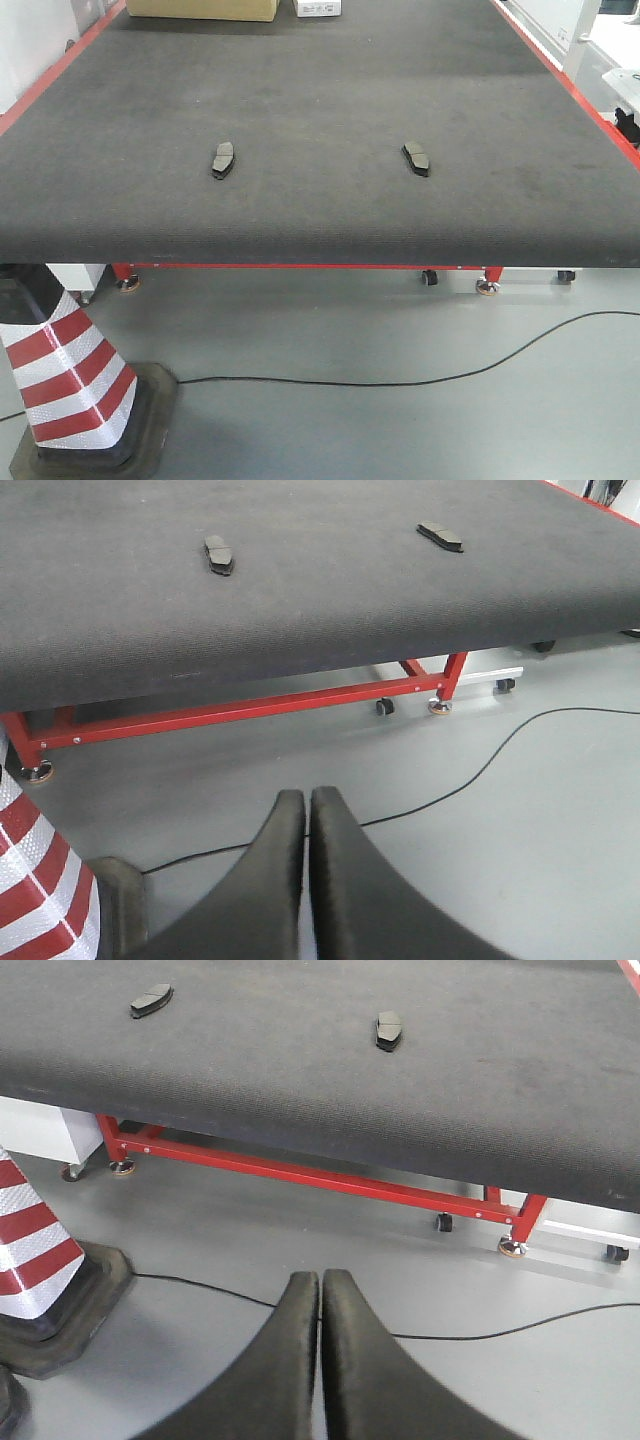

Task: Move and align brake pads A on conveyor
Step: 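Back the base away from the conveyor belt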

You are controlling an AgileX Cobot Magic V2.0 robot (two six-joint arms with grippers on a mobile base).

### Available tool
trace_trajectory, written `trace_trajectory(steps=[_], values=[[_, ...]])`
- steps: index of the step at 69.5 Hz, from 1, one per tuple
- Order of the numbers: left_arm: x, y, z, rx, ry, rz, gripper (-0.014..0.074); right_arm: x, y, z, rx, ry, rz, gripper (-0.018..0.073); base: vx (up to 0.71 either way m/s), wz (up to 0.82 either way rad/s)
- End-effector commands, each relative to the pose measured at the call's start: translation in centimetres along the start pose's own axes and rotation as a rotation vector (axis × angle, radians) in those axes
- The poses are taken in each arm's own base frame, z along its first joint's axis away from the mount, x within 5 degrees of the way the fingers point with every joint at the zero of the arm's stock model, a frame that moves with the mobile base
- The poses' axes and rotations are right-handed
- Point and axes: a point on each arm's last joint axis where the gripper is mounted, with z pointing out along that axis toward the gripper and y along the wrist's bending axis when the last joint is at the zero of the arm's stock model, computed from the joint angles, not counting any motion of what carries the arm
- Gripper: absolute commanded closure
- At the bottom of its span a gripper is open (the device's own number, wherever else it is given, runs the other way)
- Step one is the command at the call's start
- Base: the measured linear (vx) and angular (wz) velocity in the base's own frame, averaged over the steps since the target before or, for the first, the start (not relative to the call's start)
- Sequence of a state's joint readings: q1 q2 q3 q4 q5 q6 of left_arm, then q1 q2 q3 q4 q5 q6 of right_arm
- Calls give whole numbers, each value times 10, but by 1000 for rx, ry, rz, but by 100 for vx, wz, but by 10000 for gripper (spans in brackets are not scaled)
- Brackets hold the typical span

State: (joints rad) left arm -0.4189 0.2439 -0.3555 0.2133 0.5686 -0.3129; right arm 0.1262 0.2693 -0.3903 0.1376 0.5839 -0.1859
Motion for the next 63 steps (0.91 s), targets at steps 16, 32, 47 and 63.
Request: trace_trajectory(steps=[16, 32, 47, 63], values=[[-13, -3, -3, 25, -82, 0, 603, -14, -1, -3, 13, -86, -6, 566, 0, 0], [-13, -3, -3, 25, -82, 0, 603, -14, -1, -3, 13, -86, -6, 566, 0, 0], [-13, -3, -3, 25, -82, 0, 603, -14, -1, -3, 13, -86, -6, 566, 0, 0], [-13, -3, -3, 25, -82, 0, 603, -14, -1, -3, 13, -86, -6, 566, 0, 0]])
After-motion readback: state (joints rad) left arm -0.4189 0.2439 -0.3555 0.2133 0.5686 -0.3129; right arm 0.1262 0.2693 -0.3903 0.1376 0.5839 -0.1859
